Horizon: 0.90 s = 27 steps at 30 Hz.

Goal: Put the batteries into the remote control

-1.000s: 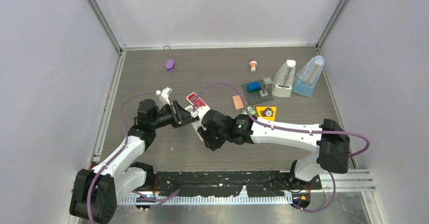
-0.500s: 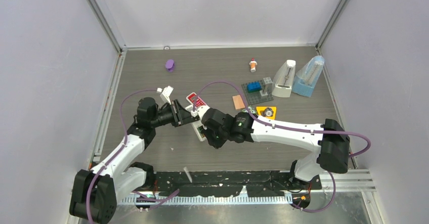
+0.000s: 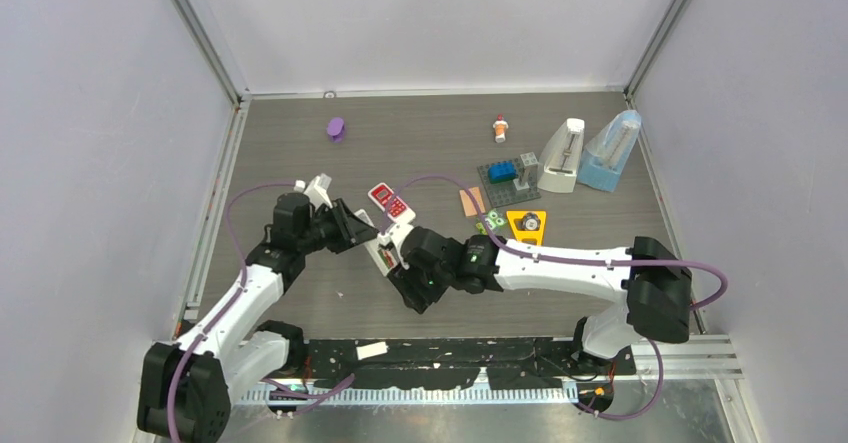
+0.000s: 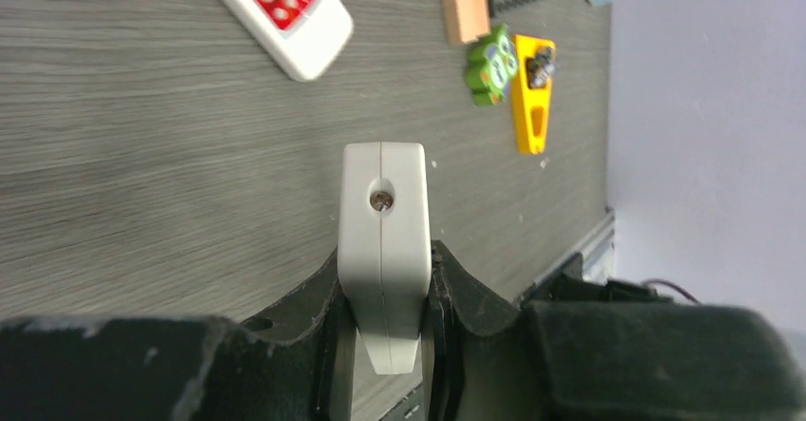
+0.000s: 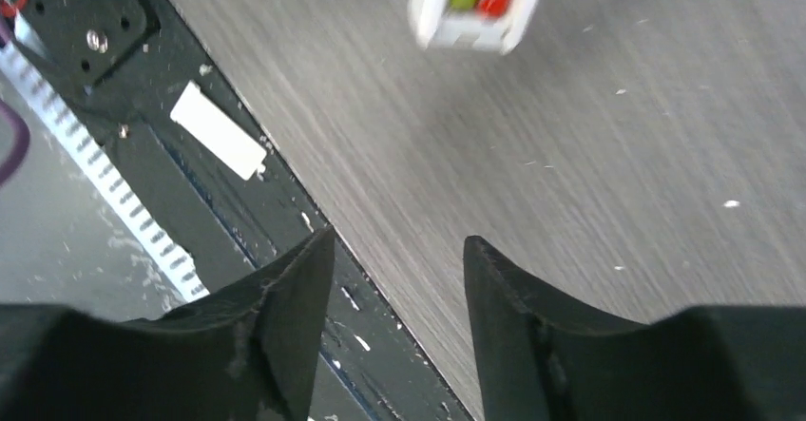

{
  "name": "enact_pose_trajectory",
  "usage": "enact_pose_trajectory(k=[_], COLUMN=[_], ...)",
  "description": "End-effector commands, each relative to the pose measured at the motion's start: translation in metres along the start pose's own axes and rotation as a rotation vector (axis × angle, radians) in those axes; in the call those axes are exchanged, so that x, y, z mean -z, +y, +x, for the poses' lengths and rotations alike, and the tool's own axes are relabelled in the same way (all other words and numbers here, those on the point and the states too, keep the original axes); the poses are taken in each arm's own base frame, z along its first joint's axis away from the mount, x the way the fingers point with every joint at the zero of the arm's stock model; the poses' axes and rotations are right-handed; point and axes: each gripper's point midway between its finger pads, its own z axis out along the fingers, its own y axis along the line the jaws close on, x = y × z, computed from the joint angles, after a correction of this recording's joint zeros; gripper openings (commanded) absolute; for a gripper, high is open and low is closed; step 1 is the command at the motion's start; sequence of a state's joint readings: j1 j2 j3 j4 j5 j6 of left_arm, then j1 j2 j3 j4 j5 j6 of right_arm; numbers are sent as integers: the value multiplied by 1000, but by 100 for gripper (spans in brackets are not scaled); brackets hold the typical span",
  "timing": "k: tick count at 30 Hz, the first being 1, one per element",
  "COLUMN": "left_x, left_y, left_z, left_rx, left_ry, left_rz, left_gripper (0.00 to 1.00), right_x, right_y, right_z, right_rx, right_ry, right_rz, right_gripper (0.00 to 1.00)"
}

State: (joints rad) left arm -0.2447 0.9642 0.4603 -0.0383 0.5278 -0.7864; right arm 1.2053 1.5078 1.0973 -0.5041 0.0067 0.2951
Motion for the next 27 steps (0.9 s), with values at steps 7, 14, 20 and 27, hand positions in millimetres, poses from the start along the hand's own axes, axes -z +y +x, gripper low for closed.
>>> enact_pose_trajectory(k=[7,14,20,27], left_x=[40,63,70,79], left_y=[40,56,62,67], left_z=[-69,-95,-104,-111], left_rx=[115,205,238,251], left_ry=[-222,-269,-301,-331], left_rz=[-312,-348,-350,-363], left_gripper=[0,0,0,0], right_x=[-34,-68,-87,-108], right_y=[92,117,121,124], right_z=[5,9,11,21], right_rx=[406,651,716,734], right_ry=[-57,-20,-1,41], right_rz=[-213,-239,-236,-253], right_gripper=[71,75,74,66])
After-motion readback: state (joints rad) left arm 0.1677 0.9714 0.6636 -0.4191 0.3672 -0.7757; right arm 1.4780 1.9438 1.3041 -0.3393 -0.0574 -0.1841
